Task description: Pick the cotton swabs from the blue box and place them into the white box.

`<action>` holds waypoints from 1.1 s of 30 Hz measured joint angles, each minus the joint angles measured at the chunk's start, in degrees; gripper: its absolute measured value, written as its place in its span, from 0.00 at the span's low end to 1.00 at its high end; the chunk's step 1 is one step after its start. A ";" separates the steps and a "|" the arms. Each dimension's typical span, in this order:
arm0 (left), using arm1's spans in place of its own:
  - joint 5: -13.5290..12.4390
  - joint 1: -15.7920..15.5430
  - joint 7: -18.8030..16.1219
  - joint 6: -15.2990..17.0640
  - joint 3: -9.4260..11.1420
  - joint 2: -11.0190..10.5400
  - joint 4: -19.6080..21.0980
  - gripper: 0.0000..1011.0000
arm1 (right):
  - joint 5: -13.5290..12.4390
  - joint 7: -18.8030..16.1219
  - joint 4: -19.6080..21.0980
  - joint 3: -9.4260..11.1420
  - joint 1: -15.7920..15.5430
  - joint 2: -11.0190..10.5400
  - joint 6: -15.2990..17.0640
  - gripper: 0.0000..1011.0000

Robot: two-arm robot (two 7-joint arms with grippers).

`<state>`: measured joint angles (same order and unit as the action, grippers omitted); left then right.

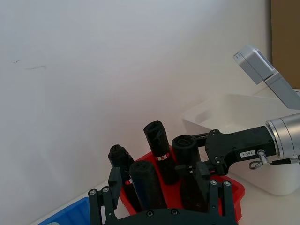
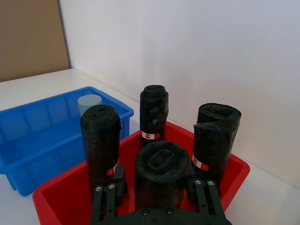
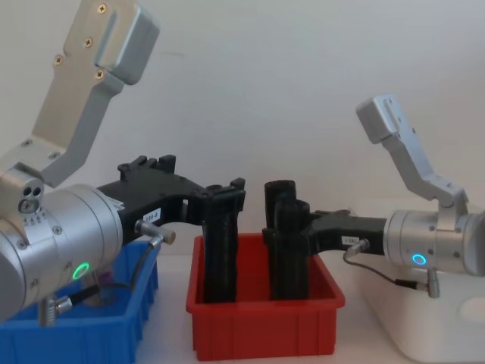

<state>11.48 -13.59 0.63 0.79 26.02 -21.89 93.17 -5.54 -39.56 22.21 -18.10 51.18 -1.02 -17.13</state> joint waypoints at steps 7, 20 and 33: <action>0.00 0.00 0.00 0.00 0.00 0.00 0.00 0.99 | -0.48 -0.96 -5.85 -0.10 2.91 1.16 -2.77 0.57; 0.00 0.00 0.00 0.00 0.00 0.00 0.00 0.99 | -1.28 -0.69 -10.57 1.08 5.35 1.83 -6.45 0.44; 0.00 0.00 0.00 0.00 0.00 0.00 0.00 0.99 | -3.35 3.13 10.51 2.85 -3.73 -1.05 -0.58 0.37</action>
<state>11.48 -13.59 0.62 0.79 26.03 -21.89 93.18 -8.89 -36.43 32.72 -15.26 47.45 -2.07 -17.71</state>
